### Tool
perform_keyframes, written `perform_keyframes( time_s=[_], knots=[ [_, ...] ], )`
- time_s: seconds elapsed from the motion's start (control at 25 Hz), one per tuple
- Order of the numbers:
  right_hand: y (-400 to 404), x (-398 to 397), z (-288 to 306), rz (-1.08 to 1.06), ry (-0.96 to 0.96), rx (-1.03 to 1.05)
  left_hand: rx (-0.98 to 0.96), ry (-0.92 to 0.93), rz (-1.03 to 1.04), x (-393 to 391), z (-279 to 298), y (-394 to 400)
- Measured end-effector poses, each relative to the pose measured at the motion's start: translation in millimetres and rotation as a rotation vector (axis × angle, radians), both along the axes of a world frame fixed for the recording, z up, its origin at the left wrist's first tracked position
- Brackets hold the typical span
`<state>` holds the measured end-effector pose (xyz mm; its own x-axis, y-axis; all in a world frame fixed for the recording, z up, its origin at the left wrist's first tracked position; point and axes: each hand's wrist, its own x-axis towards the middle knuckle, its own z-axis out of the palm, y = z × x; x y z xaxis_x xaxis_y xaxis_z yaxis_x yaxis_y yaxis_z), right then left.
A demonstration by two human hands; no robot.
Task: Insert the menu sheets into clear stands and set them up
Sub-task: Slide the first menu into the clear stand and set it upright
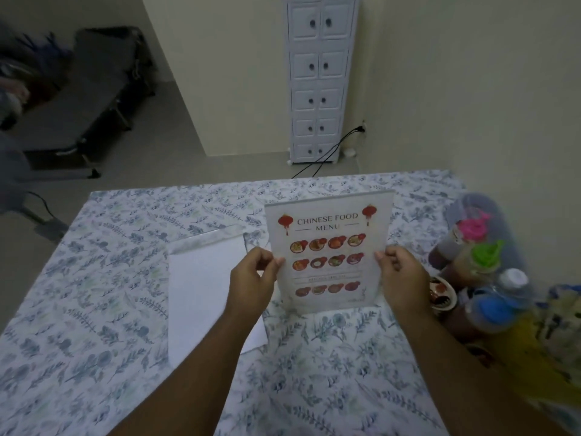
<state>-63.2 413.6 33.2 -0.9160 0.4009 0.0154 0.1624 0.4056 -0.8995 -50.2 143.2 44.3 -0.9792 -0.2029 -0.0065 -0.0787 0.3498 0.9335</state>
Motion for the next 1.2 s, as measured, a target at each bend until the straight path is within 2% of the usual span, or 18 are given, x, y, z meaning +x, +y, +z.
perform_keyframes(
  time_s=[0.16, 0.6, 0.88, 1.0, 1.12, 1.2],
  knots=[
    [0, 5, -6, 0.043, 0.043, 0.009, -0.078, -0.009, 0.005, 1, -4, -5],
    [0, 7, -11, 0.052, 0.039, 0.101, -0.081, 0.11, 0.042, 7, -15, 5],
    [-7, 10, -3, 0.069, -0.025, 0.056, -0.101, 0.071, 0.093, 11, -14, 10],
    [-10, 29, 5, 0.141, -0.03, 0.256, -0.139, 0.026, 0.07, 21, -9, 9],
    [-21, 63, 7, 0.179, 0.012, 0.531, -0.298, -0.018, 0.055, 45, -9, 0],
    [-36, 81, 4, 0.29, 0.036, 0.593, -0.382, -0.016, 0.049, 65, -9, -11]
  ],
)
